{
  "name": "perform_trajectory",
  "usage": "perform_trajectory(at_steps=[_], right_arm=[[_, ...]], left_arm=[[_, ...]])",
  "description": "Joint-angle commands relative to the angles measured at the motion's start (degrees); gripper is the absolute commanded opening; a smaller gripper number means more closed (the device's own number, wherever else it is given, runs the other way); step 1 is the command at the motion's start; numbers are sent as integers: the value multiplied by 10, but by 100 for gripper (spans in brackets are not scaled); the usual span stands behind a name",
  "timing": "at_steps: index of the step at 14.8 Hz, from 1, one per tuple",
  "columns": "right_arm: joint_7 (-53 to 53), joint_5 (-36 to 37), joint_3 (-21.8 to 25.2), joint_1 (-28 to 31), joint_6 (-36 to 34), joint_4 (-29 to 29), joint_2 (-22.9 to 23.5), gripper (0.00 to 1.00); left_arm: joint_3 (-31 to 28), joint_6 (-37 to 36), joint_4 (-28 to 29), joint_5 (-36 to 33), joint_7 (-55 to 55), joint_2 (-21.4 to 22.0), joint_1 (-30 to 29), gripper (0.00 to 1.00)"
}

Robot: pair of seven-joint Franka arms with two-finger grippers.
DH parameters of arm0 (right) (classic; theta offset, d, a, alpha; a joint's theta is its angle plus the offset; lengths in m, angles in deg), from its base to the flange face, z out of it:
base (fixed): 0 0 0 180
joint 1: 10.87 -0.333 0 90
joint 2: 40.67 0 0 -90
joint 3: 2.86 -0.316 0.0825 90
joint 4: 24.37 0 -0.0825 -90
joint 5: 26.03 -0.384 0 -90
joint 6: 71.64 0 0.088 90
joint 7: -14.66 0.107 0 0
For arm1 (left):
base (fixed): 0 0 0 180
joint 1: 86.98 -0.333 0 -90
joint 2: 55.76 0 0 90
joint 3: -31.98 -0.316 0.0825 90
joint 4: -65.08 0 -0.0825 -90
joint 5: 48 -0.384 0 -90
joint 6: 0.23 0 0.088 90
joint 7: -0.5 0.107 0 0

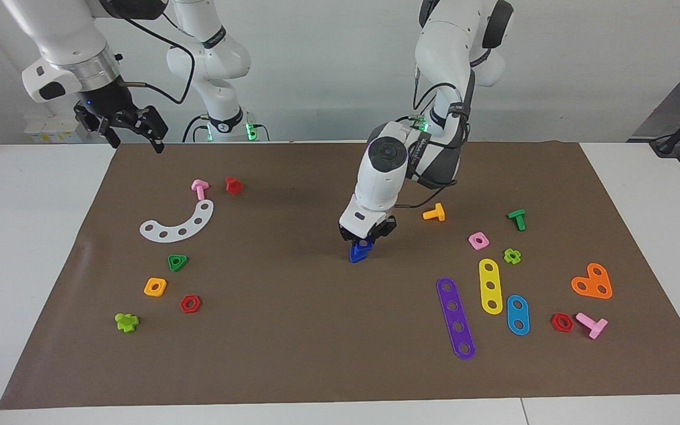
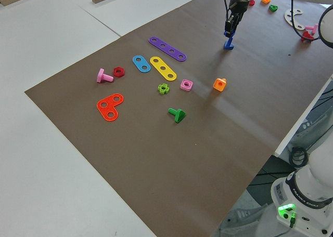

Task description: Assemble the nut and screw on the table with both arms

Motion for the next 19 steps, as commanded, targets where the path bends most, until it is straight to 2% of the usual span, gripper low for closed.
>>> perform_trajectory(at_steps=[1,6,9,19], right_arm=[[6,7,-3,1,2,1,-3,100],[6,4,6,-16,7,2,-2,100],[5,6,28,-37,7,2,-3,100],[3,6,28,-30,7,3,-4,100]], left_arm=[[-9,-8,-13,12,-8,-9,12,35],[-9,-3,-4,12,-9,-9,18,34],[-9,8,7,11,-9,-9,19,34],[-11,57,40,9,-13,-8,26,34]])
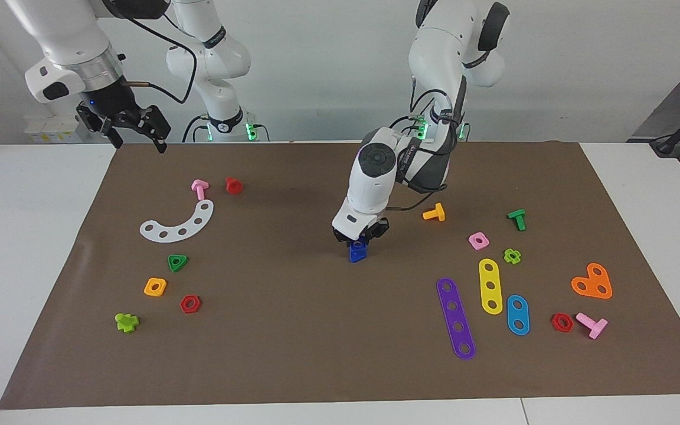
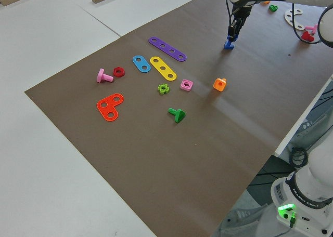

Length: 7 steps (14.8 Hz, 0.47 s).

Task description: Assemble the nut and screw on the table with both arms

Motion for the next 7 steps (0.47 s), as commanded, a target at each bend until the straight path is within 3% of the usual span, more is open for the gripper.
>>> perform_trajectory(at_steps=[1,5,7], right_arm=[[3,6,3,-1,6,3,-4,100],[3,5,3,0,1,3,-5,100],[3,5,3,0,2,3,-5,100]], left_arm=[[-12,28,22,8,-6,5,12,34],[-12,37,29,7,-5,5,12,35],[-12,36,29,7,-6,5,12,49]])
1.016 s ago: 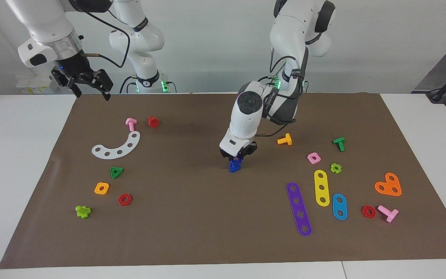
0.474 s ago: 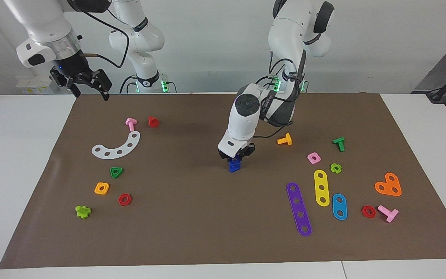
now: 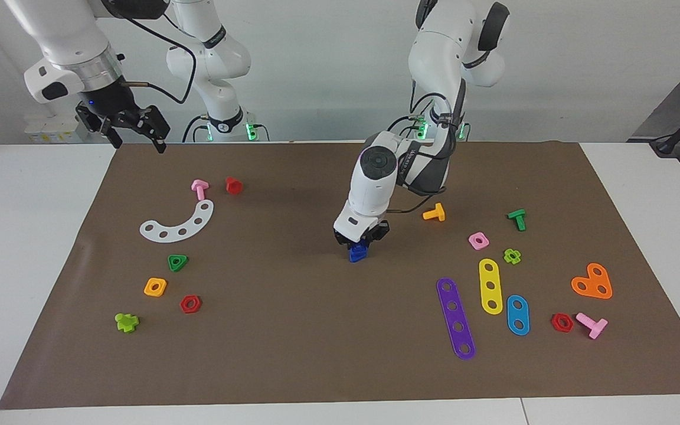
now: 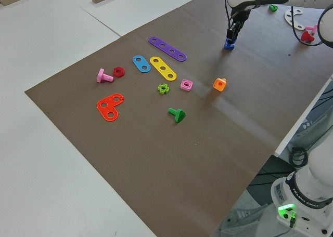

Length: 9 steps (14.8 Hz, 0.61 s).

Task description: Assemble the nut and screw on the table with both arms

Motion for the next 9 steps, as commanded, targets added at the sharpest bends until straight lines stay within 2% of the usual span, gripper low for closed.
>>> perform_trajectory(at_steps=[1,2,4,5,7,9], right_arm=[[3,5,2,0,2,3,-5,100],[3,5,2,0,2,3,-5,100],[3,5,2,0,2,4,-5,100],[3,4,2,0,2,4,-5,100],[3,4,2,0,1,4,-6,100],[3,3,2,0,3,5,-6,100]], left_arm=[[-11,12,11,7,-6,6,12,61],[-12,12,11,7,-6,6,12,74],[-13,10,6,7,-6,6,12,89],[-13,7,3,7,-6,6,13,93],[-16,-10,-12,6,-5,6,11,94],[-16,-81,-63,-3,-4,-6,1,94]])
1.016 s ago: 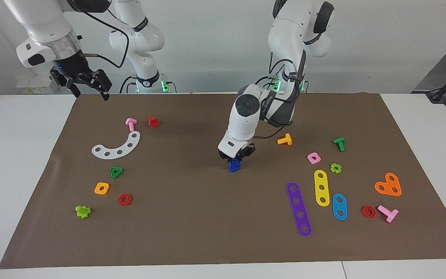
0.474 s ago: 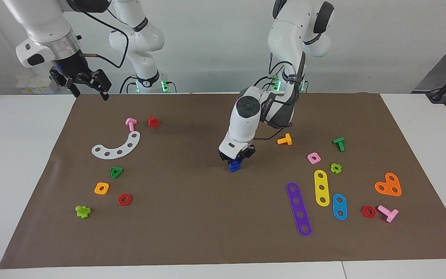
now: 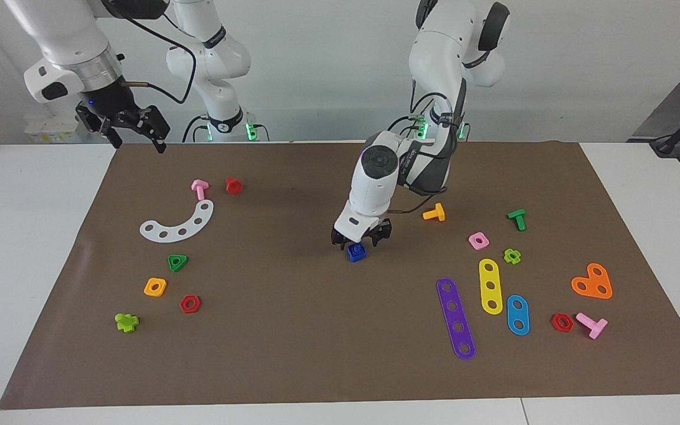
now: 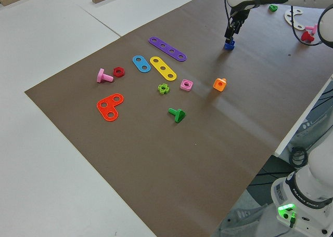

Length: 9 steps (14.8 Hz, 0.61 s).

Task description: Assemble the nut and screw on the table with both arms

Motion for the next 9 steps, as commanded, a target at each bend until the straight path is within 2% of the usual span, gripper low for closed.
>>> perform_trajectory(at_steps=[1,4,6,9], right_arm=[[4,2,2,0,3,4,-5,100],[7,-2,2,-1,1,4,-6,100],[6,-2,2,-1,2,5,-6,100],[5,0,2,-2,5,10,-7,100]], left_arm=[[-11,-87,-78,-3,-2,-15,-5,94],[-11,-111,-104,-3,8,-6,-47,93],[-11,-125,-100,3,62,37,-82,93],[-11,-190,-96,4,151,87,-144,92]])
